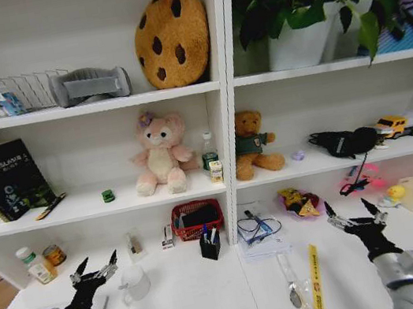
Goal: Organize the objects on the table.
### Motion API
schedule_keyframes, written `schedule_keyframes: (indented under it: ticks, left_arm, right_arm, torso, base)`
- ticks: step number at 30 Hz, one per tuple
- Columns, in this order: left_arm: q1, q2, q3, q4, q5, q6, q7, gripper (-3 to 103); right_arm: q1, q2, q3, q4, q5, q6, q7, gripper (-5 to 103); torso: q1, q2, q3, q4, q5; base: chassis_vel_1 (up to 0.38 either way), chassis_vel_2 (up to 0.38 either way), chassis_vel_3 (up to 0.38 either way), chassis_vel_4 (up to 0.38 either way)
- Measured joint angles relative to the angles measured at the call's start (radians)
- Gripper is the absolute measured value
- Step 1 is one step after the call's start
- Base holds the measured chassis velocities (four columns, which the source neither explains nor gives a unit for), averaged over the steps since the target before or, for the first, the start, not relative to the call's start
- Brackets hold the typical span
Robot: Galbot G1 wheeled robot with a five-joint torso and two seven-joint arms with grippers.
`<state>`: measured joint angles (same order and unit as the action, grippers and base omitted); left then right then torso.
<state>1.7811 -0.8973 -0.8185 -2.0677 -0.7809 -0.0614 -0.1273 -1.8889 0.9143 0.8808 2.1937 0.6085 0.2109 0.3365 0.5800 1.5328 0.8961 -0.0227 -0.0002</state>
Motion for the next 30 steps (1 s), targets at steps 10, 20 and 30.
schedule_keyframes:
  ticks: [10, 20, 30]
  left_arm:
    - [0.000, 0.000, 0.000, 0.000, 0.000, 0.000, 0.000, 100]
    - [0.000, 0.000, 0.000, 0.000, 0.000, 0.000, 0.000, 100]
    - [0.000, 0.000, 0.000, 0.000, 0.000, 0.000, 0.000, 100]
  right_arm:
    - [0.008, 0.010, -0.027, -0.019, -0.011, 0.002, -0.008, 100]
    - [0.013, 0.010, -0.033, -0.023, -0.012, -0.006, -0.010, 100]
    - [0.014, 0.010, -0.034, -0.025, -0.013, -0.007, -0.010, 100]
  torso:
    - [0.000, 0.000, 0.000, 0.0000, 0.0003]
    - [0.000, 0.000, 0.000, 0.0000, 0.0002]
    - [0.000, 0.000, 0.000, 0.0000, 0.0002]
  base:
    - [0.000, 0.000, 0.000, 0.000]
    - [0.000, 0.000, 0.000, 0.000]
    - [0.000, 0.000, 0.000, 0.000]
